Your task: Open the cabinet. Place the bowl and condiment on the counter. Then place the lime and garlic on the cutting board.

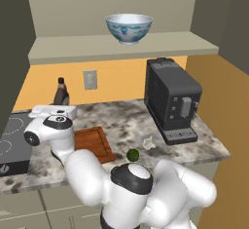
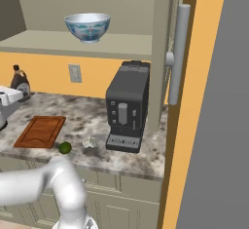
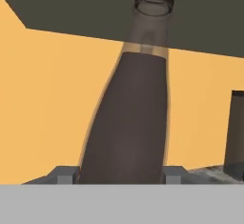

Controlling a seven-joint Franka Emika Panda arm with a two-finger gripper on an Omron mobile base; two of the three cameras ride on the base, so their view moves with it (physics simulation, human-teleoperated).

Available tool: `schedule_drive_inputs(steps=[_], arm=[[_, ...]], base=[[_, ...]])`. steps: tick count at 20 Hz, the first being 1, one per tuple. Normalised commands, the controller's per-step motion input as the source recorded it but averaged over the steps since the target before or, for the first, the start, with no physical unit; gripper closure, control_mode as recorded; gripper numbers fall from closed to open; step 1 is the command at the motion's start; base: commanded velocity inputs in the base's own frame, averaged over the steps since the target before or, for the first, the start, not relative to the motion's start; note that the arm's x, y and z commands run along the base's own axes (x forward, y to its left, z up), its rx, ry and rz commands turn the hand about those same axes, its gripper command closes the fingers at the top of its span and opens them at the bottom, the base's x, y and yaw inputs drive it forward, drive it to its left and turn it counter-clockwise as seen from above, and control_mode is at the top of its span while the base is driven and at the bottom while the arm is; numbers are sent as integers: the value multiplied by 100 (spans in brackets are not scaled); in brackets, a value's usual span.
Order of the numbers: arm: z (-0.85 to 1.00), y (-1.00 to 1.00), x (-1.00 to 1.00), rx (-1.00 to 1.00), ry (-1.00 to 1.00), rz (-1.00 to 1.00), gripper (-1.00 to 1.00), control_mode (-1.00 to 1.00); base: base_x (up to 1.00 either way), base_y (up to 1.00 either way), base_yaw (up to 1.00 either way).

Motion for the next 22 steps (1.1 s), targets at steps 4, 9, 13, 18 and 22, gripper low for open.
schedule_drive_inputs(steps=[4, 9, 13, 18, 22], arm=[[-8, 0, 59, 0, 18, 0, 100, -100], [-24, 17, 19, 0, 18, 0, 100, -100], [-37, 32, 0, 0, 9, 0, 100, -100], [-37, 13, 4, 0, 4, 0, 100, -100], [-42, 0, 14, 0, 0, 0, 100, -100]], base=[[0, 0, 0], [0, 0, 0], [0, 0, 0], [0, 0, 0], [0, 0, 0]])
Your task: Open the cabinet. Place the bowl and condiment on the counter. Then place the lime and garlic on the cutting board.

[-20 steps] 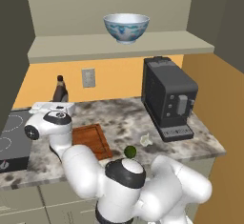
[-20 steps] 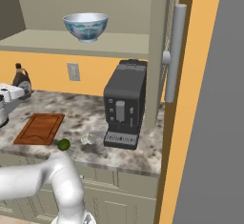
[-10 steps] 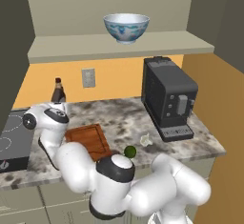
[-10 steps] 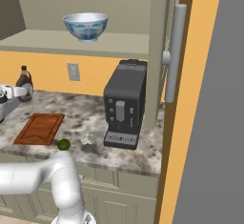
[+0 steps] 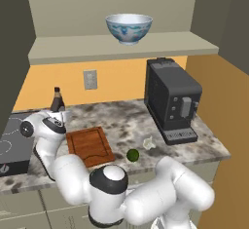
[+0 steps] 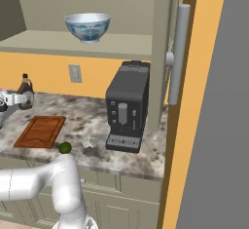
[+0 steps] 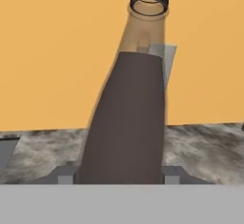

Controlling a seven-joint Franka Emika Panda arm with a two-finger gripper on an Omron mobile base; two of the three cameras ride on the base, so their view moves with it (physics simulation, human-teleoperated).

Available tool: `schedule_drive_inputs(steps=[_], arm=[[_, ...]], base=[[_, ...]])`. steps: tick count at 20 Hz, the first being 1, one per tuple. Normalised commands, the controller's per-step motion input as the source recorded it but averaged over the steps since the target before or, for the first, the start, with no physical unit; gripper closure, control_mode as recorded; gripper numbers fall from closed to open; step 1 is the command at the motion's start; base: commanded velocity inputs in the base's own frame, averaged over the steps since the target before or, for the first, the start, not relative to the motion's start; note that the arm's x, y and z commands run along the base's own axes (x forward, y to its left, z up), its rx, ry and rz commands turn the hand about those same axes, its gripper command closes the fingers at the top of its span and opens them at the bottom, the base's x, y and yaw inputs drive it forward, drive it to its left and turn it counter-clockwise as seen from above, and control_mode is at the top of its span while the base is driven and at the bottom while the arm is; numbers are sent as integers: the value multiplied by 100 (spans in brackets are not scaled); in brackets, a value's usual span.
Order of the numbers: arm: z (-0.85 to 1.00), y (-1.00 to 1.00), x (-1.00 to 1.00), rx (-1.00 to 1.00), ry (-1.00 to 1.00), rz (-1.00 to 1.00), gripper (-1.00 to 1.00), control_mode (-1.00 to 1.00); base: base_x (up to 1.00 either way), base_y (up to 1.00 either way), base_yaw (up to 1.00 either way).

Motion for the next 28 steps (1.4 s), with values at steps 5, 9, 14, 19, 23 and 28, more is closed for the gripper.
schedule_drive_inputs(steps=[5, 9, 14, 19, 23, 28], arm=[[-41, 10, 9, 0, 0, 0, 100, -100], [-24, 26, 16, 0, 0, 0, 100, -100], [-22, 29, 27, 0, 0, 0, 100, -100], [-29, 27, 22, 0, 0, 0, 100, -100], [-29, 34, 9, 0, 0, 0, 100, -100], [-20, 10, -18, 0, 0, 0, -100, -100]], base=[[0, 0, 0], [0, 0, 0], [0, 0, 0], [0, 0, 0], [0, 0, 0], [0, 0, 0]])
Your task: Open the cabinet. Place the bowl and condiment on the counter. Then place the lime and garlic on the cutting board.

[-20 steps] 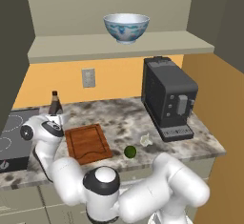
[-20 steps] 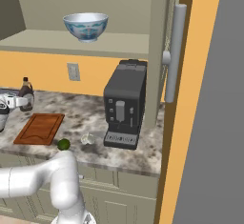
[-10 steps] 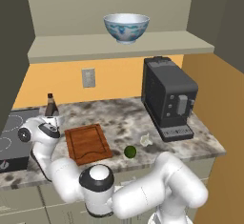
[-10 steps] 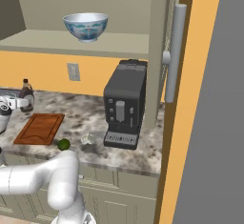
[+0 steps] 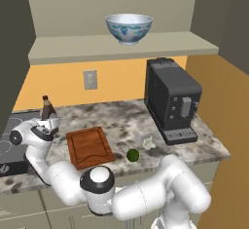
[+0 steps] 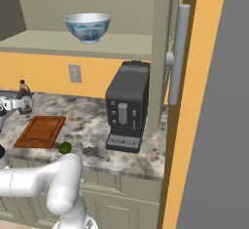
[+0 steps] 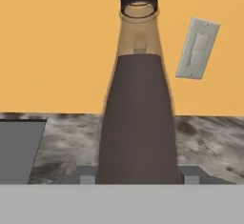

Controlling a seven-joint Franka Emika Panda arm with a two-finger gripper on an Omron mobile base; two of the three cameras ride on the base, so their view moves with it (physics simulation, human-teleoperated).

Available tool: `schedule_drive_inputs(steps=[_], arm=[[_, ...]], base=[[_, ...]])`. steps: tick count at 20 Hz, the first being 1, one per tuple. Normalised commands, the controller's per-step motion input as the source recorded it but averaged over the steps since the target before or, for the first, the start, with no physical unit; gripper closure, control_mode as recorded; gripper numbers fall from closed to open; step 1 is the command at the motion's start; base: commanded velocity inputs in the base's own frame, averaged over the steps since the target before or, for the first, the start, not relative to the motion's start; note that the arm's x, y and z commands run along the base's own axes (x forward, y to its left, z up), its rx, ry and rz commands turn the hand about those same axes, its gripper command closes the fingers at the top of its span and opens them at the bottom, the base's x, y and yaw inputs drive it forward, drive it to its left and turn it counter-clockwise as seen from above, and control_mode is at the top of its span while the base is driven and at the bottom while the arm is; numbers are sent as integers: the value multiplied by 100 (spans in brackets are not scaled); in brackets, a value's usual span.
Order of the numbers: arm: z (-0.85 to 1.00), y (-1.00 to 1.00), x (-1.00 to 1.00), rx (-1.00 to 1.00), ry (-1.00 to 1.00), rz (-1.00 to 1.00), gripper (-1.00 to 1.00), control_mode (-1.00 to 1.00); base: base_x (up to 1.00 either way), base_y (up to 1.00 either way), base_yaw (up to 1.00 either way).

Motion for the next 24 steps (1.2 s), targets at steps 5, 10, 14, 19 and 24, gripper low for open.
schedule_drive_inputs(steps=[5, 10, 14, 19, 24], arm=[[-5, -16, -65, 0, -2, 0, -100, -100], [-16, -23, -51, 0, -3, 0, -100, -100], [-11, -23, -44, 0, -7, 0, -100, -100], [24, -2, -57, 2, -21, 0, -100, -100], [71, 4, -91, 1, -7, -1, -100, -100]], base=[[0, 0, 0], [0, 0, 0], [0, 0, 0], [0, 0, 0], [0, 0, 0]])
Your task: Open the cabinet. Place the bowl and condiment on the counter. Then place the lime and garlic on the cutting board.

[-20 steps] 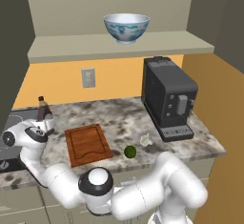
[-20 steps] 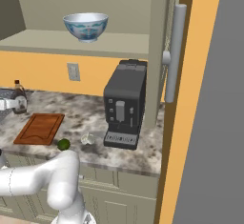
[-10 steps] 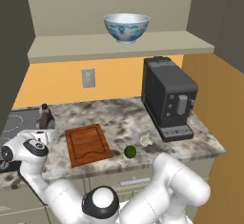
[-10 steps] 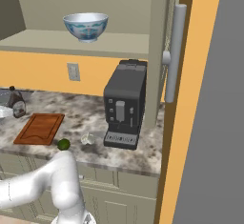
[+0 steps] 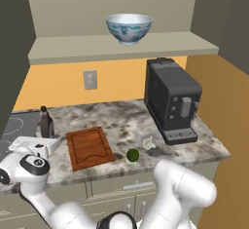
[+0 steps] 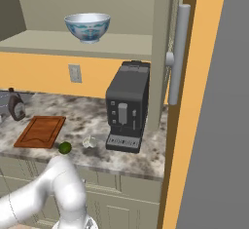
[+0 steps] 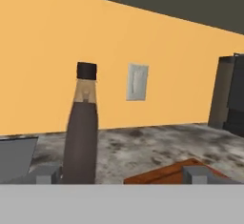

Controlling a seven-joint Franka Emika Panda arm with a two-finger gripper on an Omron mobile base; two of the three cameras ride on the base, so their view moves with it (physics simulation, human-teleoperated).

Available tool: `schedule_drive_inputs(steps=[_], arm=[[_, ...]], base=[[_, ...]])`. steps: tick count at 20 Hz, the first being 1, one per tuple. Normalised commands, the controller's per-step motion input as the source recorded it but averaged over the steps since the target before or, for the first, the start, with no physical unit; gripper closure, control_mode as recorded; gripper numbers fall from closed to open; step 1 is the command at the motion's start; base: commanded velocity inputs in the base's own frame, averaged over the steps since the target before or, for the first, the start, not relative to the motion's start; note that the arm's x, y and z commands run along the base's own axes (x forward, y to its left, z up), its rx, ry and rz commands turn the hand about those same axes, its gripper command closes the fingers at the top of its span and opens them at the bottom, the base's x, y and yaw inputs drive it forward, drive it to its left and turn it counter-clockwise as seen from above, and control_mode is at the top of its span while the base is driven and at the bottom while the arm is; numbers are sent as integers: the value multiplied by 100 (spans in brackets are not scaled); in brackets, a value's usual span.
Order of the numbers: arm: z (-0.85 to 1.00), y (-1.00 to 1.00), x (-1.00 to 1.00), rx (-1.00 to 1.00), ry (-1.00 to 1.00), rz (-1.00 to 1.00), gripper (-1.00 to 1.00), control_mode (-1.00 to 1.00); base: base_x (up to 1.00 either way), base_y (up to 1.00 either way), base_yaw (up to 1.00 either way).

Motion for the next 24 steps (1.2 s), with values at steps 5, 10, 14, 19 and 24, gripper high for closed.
schedule_drive_inputs(steps=[5, 10, 14, 19, 24], arm=[[62, -1, -85, 2, 0, 0, -100, -100], [61, -32, -77, 6, 7, 0, -100, -100], [52, -75, -41, 9, 10, 0, -100, -100], [38, -81, -48, 8, 6, 0, -100, -100], [31, -79, -49, 9, 0, 0, -100, -100]], base=[[0, 0, 0], [0, 0, 0], [0, 0, 0], [0, 0, 0], [0, 0, 0]])
